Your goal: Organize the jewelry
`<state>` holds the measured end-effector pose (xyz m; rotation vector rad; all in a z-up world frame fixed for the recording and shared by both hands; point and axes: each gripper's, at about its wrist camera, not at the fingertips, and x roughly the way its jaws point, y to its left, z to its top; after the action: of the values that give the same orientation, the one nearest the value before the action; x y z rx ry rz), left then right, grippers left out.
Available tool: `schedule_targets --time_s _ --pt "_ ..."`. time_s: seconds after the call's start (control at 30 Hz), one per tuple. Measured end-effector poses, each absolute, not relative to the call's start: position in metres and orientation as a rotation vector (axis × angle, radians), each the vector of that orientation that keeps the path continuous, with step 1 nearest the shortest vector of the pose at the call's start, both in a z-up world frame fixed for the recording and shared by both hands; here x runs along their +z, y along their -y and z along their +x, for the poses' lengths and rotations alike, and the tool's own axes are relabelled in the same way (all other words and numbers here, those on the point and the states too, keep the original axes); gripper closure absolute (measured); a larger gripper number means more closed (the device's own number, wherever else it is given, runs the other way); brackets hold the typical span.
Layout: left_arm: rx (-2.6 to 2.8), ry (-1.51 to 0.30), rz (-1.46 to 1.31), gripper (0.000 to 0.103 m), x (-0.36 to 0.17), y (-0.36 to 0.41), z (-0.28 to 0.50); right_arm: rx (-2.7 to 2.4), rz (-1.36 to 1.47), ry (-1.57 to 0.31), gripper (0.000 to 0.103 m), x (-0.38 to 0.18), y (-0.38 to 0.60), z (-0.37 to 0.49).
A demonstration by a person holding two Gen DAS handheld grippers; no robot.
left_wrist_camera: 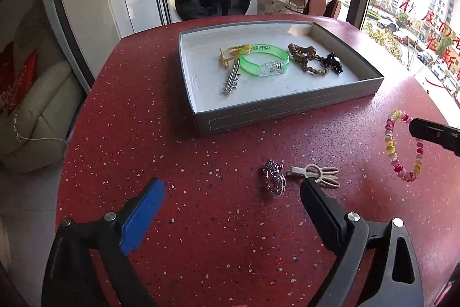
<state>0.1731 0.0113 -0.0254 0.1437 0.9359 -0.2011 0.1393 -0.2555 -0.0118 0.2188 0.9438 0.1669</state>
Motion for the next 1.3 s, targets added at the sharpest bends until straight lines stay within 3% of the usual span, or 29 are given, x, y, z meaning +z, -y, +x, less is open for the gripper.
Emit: schedule_targets --time_s 0.17,0.2,0.27,0.3,0.37,0.47,0.5,1.3 --pt "-0.218 -0.949 0.183 0.001 -0.036 -0.002 0.176 0.166 0.212 -0.945 0.093 -0.011 0.255 0.136" --pt "-0.227 -0.952 0.192 0.007 -0.037 0.001 0.177 0.165 0.213 -0.945 0.093 -0.011 0.256 0.135" --pt "-0.236 -0.957 0.206 0.009 -0.039 0.007 0.179 0.163 0.215 -0.945 0.093 -0.011 0.257 0.134" --pt "-0.243 -0.959 0.211 0.022 -0.041 0.009 0.180 0.162 0.216 -0.944 0.093 -0.011 0.258 0.133" --pt "-0.265 -0.961 0.198 0.034 -0.041 0.011 0.181 0.160 0.216 -0.942 0.093 -0.010 0.259 0.132" --pt "-0.303 -0.965 0.193 0.073 -0.039 0.015 0.181 0.160 0.215 -0.942 0.093 -0.010 0.259 0.132" --pt "-0.305 -0.962 0.200 0.075 -0.039 0.016 0.180 0.160 0.215 -0.944 0.093 -0.010 0.259 0.132" --pt "-0.355 -0.894 0.072 0.076 0.009 -0.004 0.174 0.168 0.222 -0.917 0.093 0.002 0.261 0.135"
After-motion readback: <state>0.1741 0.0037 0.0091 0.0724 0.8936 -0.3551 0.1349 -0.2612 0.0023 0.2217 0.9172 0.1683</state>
